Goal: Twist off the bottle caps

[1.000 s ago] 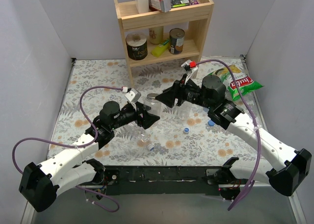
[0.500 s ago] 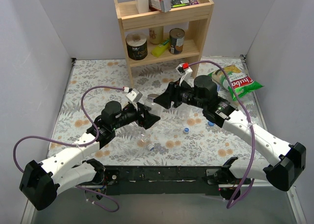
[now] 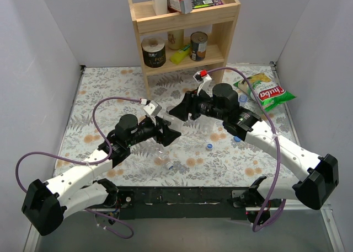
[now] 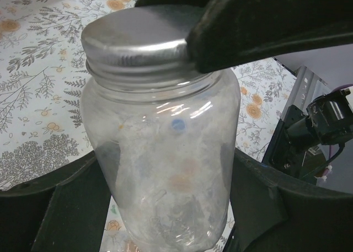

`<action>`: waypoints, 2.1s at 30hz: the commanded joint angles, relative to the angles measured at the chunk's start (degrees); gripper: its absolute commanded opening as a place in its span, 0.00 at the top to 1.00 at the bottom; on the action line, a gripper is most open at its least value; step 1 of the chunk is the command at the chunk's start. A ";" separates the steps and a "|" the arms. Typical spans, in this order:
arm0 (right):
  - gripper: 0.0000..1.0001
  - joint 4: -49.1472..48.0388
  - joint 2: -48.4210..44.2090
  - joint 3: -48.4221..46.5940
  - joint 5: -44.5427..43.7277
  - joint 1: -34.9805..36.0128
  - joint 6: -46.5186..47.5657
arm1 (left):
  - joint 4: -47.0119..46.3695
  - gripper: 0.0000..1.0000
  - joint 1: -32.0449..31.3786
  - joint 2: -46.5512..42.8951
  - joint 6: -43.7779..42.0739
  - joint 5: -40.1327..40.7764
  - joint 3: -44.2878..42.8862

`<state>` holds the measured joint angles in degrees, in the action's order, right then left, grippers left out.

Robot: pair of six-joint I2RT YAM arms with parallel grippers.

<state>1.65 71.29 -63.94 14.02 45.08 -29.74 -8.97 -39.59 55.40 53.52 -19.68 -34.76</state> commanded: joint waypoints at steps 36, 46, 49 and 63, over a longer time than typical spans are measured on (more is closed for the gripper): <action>0.92 -8.15 -1.58 0.92 25.42 -8.25 7.68 | -9.21 0.62 -0.57 -2.57 0.36 -22.15 -0.13; 0.93 -10.53 -5.02 2.24 25.36 -11.33 6.62 | -7.29 0.62 -0.57 -0.73 0.10 -21.90 -1.27; 0.93 -7.81 -6.16 1.98 20.97 -11.33 8.89 | -7.29 0.62 -0.49 -3.00 0.01 -16.04 -0.48; 0.94 7.92 -7.92 3.74 -3.61 1.39 19.01 | -1.31 0.62 6.99 -11.72 -2.98 15.72 0.22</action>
<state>4.86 63.31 -60.90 21.78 40.29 -14.94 -13.23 -33.01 43.75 52.93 -14.09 -34.33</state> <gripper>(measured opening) 0.608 0.707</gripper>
